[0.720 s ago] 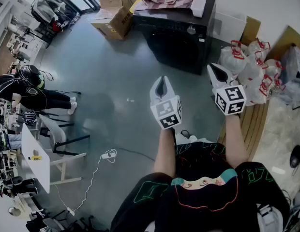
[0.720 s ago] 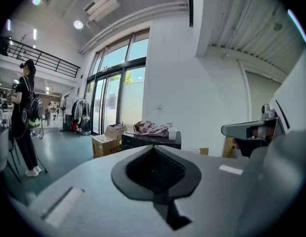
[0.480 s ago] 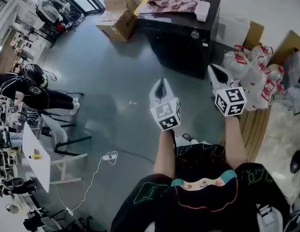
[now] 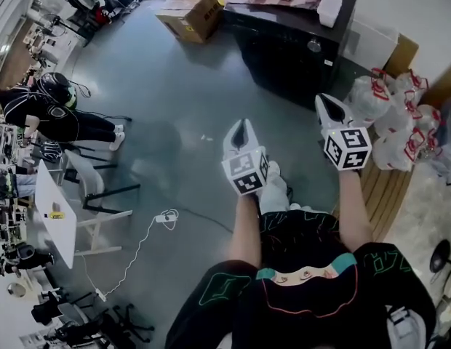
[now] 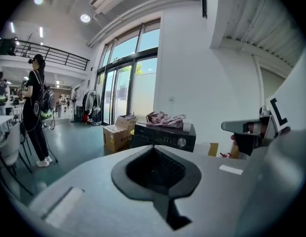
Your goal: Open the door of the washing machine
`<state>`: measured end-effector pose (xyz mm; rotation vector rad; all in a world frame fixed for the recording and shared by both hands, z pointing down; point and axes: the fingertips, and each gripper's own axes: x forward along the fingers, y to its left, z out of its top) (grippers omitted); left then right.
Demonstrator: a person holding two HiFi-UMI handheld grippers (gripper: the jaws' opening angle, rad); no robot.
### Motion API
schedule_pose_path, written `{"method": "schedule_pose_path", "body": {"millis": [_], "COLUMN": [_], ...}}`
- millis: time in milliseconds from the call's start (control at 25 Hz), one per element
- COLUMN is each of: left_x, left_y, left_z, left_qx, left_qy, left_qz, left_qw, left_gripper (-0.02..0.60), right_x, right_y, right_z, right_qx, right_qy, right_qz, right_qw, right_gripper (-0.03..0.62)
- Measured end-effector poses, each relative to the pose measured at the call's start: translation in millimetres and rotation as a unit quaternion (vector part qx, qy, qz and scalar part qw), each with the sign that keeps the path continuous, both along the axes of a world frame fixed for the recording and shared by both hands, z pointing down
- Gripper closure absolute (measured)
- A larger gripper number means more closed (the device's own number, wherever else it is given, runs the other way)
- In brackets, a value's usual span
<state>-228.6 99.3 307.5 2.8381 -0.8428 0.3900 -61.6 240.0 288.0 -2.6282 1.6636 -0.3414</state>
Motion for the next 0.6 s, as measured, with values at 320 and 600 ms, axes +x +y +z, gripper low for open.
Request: {"method": "schedule_pose_path", "body": {"millis": [320, 600], "left_x": [40, 105], "left_y": [-55, -104], "left_z": [38, 68], "left_qx": [-0.027, -0.076], "left_qy": [-0.017, -0.015], "left_qz": [0.005, 0.040], "left_qw": [0.9995, 0.9962], "left_gripper": [0.571, 0.571], "right_x": [39, 106], "right_y": [-55, -105], "right_z": [30, 55], "right_qx": [-0.026, -0.076], "right_qy": [-0.008, -0.020], "right_qz": [0.000, 0.025], "right_qw": [1.000, 0.997], "right_gripper": [0.591, 0.591]}}
